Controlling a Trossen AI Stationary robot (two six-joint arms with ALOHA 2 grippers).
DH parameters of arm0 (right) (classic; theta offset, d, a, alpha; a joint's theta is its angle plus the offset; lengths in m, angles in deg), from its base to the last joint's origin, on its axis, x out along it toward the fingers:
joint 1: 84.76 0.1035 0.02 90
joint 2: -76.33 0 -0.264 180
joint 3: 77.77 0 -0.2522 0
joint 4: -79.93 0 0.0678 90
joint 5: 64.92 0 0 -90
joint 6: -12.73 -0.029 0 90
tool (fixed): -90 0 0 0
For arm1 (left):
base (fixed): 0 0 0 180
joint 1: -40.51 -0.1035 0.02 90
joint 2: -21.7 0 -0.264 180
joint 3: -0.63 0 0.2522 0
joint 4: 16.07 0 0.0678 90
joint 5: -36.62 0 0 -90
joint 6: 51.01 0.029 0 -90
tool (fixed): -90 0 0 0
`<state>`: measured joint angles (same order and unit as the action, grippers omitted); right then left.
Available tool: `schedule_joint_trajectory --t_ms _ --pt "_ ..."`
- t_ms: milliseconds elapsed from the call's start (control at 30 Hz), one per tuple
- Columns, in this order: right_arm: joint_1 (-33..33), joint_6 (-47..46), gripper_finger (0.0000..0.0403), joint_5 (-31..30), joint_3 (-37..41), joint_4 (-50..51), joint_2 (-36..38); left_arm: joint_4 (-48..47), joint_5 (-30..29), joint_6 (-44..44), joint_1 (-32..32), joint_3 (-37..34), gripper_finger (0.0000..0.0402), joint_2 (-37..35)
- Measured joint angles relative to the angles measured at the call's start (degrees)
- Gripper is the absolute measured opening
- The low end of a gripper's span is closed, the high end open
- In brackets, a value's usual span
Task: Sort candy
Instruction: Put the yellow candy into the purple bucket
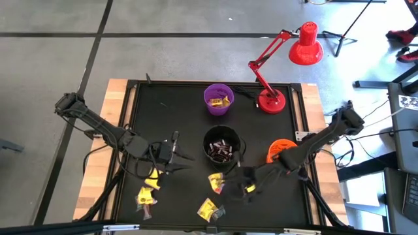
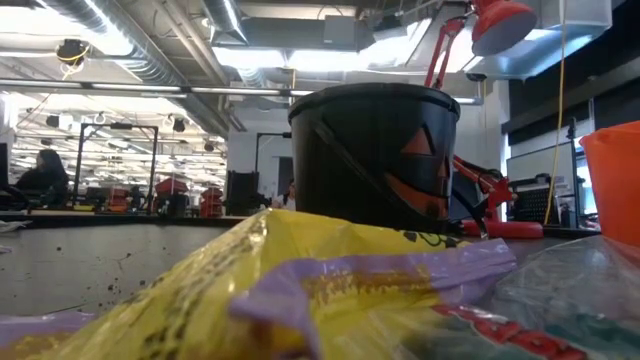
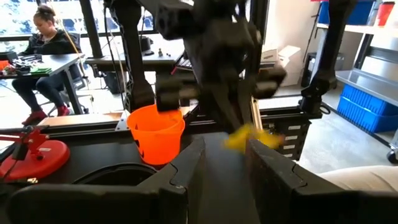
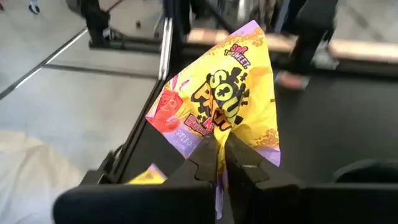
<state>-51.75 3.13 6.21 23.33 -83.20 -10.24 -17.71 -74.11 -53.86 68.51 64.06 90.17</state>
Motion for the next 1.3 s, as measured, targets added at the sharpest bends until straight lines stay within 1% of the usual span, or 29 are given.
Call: schedule_joint_trajectory --t_ms 233,467,600,800,1000,1133,1300 --pt "-0.53 5.82 0.0007 -5.93 0.00 0.08 5.98 -0.62 -0.27 -0.53 -0.01 0.00 0.0105 0.63" --pt "-5.58 6.39 0.0004 -5.96 0.00 1.63 8.38 -0.97 -1.25 -1.09 0.03 0.01 0.0105 2.96" --pt "-10.14 6.39 0.0004 -4.84 0.00 3.34 8.51 -1.06 -1.26 -1.12 0.03 0.01 0.0105 4.26" --pt "-17.84 6.33 0.0003 0.45 0.00 3.63 8.51 -2.25 -1.27 -1.27 0.03 0.01 0.0105 4.44" --pt "-24.36 6.25 0.0003 3.89 0.04 5.61 9.86 -2.88 -1.27 -1.27 0.03 0.01 0.0105 4.44" --pt "-26.15 6.22 0.0003 4.17 3.56 4.27 15.08 -3.55 -1.27 -1.46 0.03 0.02 0.0105 4.42" --pt "-27.67 3.04 0.0003 3.20 14.27 -1.42 24.79 -3.80 -1.29 -1.46 0.01 0.02 0.0105 4.42"
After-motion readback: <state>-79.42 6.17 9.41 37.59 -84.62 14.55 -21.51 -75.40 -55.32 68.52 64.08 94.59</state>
